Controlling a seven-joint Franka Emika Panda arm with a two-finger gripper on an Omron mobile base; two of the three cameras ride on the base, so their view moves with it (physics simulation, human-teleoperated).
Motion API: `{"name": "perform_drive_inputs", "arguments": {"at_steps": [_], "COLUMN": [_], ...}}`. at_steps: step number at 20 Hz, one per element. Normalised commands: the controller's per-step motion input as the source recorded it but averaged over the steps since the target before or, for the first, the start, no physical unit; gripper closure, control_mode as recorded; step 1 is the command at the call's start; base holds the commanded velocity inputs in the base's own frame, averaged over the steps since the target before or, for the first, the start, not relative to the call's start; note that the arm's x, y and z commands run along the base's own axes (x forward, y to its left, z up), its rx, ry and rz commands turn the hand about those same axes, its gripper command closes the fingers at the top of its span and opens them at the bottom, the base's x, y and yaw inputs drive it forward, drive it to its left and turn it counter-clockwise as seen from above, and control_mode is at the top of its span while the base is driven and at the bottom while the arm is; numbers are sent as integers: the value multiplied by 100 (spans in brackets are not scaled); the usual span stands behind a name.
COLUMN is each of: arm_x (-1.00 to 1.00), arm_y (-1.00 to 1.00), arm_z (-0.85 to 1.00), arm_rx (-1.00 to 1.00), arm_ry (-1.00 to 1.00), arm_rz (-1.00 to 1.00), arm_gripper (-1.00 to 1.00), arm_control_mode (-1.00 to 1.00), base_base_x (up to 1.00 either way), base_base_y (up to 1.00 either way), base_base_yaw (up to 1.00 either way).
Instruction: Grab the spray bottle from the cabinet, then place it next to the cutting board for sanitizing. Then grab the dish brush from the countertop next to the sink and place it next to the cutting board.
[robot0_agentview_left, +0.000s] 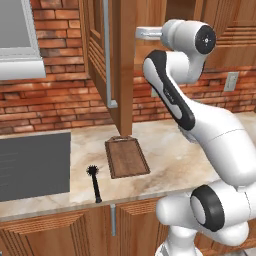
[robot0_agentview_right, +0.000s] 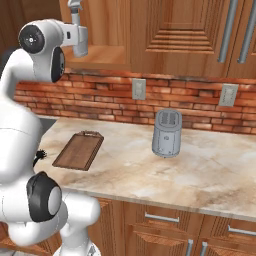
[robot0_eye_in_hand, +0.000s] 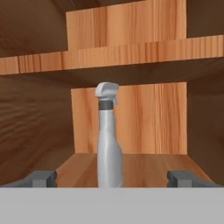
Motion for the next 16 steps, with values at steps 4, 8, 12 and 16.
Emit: {"name": "perform_drive_inputs", "arguments": {"at_steps": [4,8,12,16], "arm_x": [31,33,28,28], "arm_y": [14,3,0,3], "arm_z": [0,0,0,0], "arm_rx": [-1,0,0,0], "arm_ry": [0,0,0,0], "arm_rz": [0,0,0,0], "arm_gripper": [-100,-100,-100,-100], "arm_control_mode": [-100,-100,-100,-100], "base_base_x": [0,0,0,0], "base_base_y": [0,0,0,0], "base_base_yaw": [0,0,0,0]}}
